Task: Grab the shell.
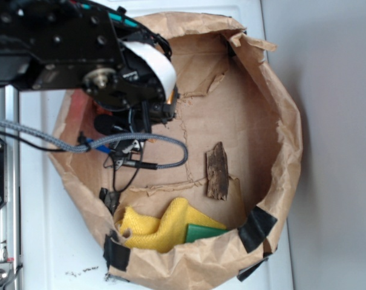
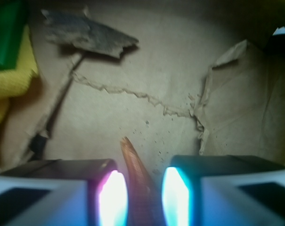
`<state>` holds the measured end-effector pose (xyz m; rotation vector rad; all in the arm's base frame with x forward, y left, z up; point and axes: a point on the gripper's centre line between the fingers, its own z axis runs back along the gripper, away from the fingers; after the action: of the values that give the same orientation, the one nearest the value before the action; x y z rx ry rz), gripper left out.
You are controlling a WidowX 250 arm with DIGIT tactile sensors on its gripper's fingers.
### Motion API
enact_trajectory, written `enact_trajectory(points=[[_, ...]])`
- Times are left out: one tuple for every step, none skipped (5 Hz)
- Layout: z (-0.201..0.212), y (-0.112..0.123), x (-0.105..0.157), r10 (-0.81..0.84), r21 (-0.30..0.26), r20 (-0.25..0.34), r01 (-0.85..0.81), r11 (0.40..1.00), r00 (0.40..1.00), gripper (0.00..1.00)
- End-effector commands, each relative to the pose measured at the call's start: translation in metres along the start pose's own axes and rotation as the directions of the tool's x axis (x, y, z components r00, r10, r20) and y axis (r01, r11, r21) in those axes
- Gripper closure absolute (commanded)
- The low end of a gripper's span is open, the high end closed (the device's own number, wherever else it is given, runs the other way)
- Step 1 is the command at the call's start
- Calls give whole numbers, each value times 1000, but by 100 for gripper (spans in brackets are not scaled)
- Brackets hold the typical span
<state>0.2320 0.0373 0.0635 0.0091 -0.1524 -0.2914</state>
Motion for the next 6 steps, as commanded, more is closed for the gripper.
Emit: enact_trajectory(points=[[-25,7,-11,-4,92,-23,7,996,1000,0],[-37,4,-19,-27,111,-50,32,993,998,0],[-56,3,-23,-30,157,-101,45,987,994,0],[-65,3,-28,-42,173,-121,63,983,992,0],[-60,4,-28,-29,164,-106,46,985,994,37],[-54,6,-25,-14,150,-84,26,988,996,100]])
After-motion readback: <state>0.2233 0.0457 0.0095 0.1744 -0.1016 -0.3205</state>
